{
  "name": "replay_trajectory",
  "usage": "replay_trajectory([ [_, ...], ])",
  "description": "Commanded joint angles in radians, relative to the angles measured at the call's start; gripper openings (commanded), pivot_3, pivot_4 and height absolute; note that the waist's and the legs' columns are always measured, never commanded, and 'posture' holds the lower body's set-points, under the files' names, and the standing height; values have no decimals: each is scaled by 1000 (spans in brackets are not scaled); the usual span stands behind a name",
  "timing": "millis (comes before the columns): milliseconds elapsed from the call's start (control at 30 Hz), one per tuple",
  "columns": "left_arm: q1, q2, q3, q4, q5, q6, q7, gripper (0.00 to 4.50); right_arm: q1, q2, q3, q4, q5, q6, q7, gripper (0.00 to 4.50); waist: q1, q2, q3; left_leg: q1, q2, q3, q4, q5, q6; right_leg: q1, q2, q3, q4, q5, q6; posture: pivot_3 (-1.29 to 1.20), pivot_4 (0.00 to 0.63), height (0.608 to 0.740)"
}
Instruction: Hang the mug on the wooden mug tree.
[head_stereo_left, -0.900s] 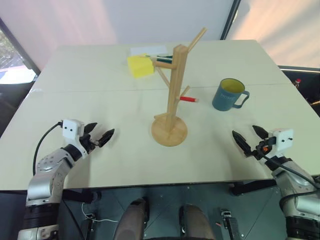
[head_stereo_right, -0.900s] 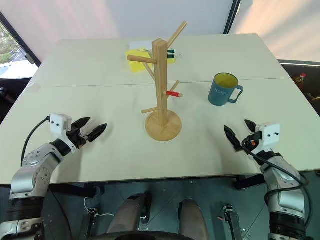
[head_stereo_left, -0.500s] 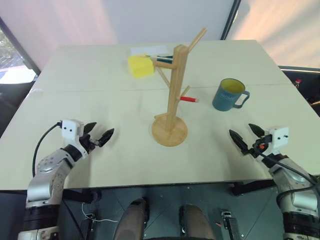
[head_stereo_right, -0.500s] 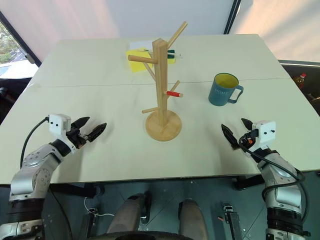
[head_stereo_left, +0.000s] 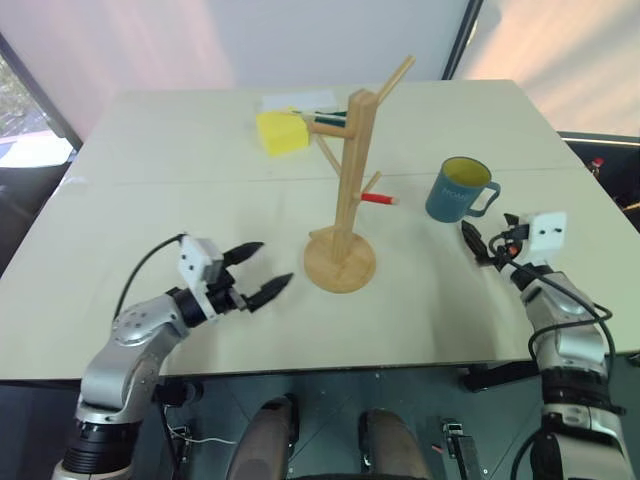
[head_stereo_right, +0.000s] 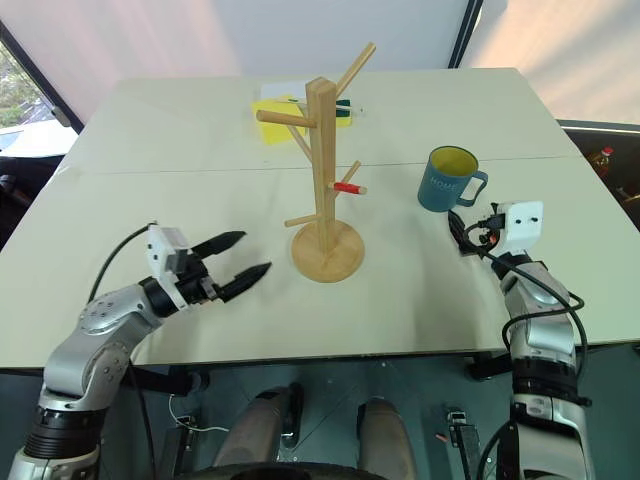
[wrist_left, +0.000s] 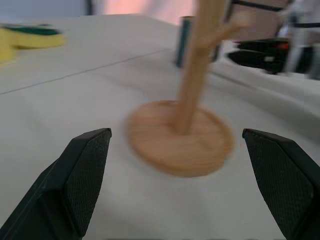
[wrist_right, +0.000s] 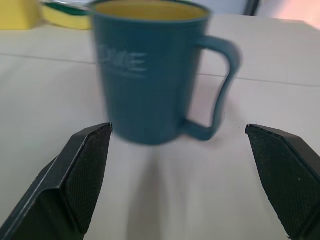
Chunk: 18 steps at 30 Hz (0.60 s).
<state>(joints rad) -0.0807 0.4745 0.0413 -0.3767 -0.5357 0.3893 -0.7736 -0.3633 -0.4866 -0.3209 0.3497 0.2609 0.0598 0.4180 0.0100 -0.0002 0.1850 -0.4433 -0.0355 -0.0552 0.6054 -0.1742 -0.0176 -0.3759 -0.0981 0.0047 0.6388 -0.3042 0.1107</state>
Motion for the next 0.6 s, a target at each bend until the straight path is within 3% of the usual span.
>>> replay_trajectory([
  [33, -35, 13, -42, -66, -13, 21, -17, 4500, -74, -11, -13, 83, -25, -53, -47, 4441, -1, 0, 0, 0, 0, 0, 0, 0, 0, 0, 1, -1, 0, 0, 0, 0, 150, 740],
  [600, -95, 10, -86, -83, -5, 30, -12, 4500, -290, -48, 6, 494, -107, -226, -89, 4441, -24, 0, 0, 2, 0, 0, 6, 1, 1, 2, 3, -1, 8, 0, 1, 0, 150, 740],
])
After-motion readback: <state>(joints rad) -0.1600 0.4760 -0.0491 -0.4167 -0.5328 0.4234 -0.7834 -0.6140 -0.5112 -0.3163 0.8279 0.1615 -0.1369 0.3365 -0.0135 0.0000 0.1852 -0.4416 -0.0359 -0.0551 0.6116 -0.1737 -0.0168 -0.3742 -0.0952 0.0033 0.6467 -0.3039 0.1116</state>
